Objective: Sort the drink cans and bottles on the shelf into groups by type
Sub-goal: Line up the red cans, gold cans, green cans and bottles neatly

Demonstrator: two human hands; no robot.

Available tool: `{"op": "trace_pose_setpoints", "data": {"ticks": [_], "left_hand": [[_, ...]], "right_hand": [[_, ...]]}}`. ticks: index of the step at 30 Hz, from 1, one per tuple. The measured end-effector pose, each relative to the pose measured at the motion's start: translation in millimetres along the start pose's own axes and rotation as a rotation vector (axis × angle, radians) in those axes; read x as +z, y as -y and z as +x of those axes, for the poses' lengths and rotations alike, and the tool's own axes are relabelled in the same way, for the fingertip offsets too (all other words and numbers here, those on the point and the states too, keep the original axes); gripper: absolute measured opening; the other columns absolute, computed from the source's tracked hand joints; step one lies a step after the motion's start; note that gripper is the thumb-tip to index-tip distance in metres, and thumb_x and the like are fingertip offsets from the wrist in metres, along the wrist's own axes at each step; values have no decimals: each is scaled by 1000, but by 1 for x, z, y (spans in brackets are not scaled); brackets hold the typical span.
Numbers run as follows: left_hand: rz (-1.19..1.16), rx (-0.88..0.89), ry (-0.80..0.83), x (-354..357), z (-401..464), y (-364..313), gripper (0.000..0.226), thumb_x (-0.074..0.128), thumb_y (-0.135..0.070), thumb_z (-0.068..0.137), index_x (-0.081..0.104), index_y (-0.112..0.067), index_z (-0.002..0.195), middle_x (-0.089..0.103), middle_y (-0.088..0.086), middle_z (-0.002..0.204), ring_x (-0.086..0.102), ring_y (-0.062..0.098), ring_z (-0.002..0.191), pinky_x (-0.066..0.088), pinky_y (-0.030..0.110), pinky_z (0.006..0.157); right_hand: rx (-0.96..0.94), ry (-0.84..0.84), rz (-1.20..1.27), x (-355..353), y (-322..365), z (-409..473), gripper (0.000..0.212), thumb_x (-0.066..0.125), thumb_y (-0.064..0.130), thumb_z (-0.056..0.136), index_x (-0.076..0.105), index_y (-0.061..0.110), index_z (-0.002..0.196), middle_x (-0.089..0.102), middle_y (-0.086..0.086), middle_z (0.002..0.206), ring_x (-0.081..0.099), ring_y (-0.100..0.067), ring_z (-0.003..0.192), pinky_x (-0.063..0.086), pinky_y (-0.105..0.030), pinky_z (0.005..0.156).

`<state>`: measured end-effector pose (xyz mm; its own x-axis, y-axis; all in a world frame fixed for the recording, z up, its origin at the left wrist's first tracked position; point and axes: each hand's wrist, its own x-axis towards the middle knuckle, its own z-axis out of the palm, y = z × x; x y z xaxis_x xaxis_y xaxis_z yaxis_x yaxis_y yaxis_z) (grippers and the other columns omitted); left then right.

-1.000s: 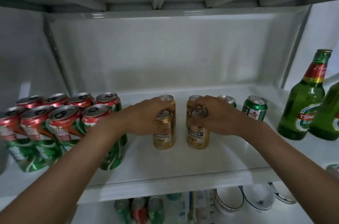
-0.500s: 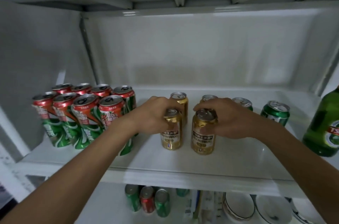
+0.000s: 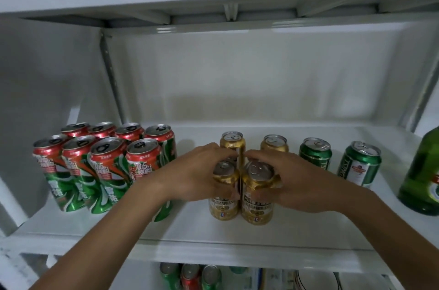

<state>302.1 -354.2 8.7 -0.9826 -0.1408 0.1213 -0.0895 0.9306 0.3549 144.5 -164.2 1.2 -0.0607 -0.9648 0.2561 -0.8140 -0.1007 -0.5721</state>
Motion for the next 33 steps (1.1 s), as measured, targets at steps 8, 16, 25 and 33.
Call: {"op": "trace_pose_setpoints", "data": {"ticks": [8, 16, 25, 33], "left_hand": [[186, -60, -147, -28, 65, 5, 41, 59, -18, 102, 61, -35, 139, 56, -2, 145, 49, 21, 136, 41, 41, 112], [118, -173, 2, -5, 106, 31, 63, 73, -37, 92, 49, -27, 150, 48, 2, 156, 47, 26, 139, 37, 31, 106], [53, -287, -18, -21, 84, 34, 46, 86, -50, 76, 69, -37, 117, 60, -10, 93, 71, 12, 72, 57, 22, 55], [-7, -274, 65, -28, 73, 26, 46, 79, -52, 84, 67, -40, 127, 71, 1, 115, 74, 17, 87, 60, 24, 70]], "right_hand": [[354, -142, -426, -52, -40, 28, 73, 71, 45, 89, 42, 23, 152, 53, -1, 147, 44, -21, 137, 40, -34, 109], [337, -11, -490, -49, -58, 52, 40, 81, 40, 80, 65, 20, 110, 68, 0, 105, 65, -21, 97, 56, -42, 85], [171, 137, -343, -49, -43, 57, 61, 82, 20, 82, 60, 27, 139, 64, 11, 135, 60, -7, 118, 52, -32, 102], [199, 185, -123, -54, -46, 52, 71, 84, 8, 77, 59, 31, 139, 62, 20, 135, 58, 1, 123, 50, -31, 107]]}}
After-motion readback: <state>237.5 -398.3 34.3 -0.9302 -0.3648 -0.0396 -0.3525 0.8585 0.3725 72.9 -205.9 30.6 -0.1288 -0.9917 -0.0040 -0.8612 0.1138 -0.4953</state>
